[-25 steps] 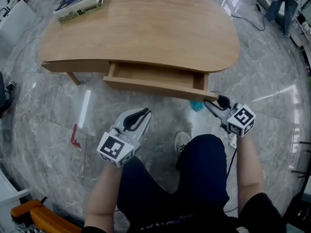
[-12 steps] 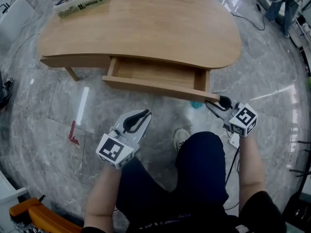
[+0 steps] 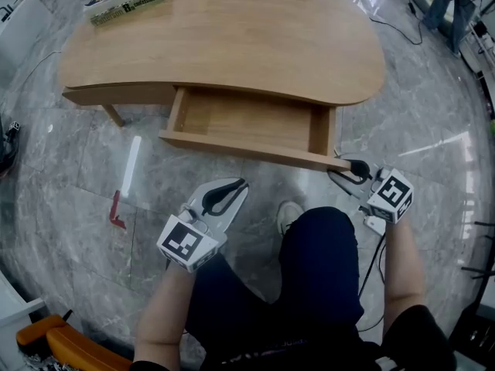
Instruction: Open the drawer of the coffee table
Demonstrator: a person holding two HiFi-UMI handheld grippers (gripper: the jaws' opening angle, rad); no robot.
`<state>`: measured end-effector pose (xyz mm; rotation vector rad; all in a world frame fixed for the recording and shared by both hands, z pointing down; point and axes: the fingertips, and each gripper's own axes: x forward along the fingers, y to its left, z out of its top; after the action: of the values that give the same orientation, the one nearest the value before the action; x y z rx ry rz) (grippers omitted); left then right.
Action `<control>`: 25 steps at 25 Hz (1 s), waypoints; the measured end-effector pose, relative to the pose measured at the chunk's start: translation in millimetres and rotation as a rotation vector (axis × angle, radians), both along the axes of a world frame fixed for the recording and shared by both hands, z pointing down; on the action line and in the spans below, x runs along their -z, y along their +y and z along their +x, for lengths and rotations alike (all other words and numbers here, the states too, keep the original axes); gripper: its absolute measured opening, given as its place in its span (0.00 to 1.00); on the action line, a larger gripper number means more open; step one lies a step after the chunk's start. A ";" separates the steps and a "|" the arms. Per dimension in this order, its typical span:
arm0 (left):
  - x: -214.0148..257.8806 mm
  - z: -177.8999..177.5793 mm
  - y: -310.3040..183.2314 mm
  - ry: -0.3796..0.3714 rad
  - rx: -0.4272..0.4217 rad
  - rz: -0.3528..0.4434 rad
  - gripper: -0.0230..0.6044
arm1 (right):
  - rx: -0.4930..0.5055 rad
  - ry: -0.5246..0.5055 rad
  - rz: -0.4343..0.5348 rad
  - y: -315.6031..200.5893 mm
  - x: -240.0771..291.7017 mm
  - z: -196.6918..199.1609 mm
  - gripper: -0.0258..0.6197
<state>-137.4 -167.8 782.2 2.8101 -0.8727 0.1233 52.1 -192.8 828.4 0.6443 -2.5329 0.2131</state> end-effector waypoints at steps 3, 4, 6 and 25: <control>-0.5 3.4 5.2 0.006 -0.009 -0.001 0.10 | -0.004 0.012 0.007 0.9 -0.6 0.4 0.21; -0.6 3.8 7.2 0.010 -0.010 -0.004 0.10 | 0.003 0.020 0.008 1.3 -0.4 0.4 0.20; -0.1 4.1 12.5 0.012 -0.013 -0.005 0.10 | 0.043 0.039 0.004 6.3 0.2 -1.2 0.20; -1.2 -1.6 34.6 -0.003 -0.023 -0.005 0.10 | 0.184 0.193 -0.018 71.6 -42.2 -19.3 0.18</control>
<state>-139.0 -133.2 783.4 2.8166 -0.8403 0.1324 32.7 -121.2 870.7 0.4004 -2.3829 0.1027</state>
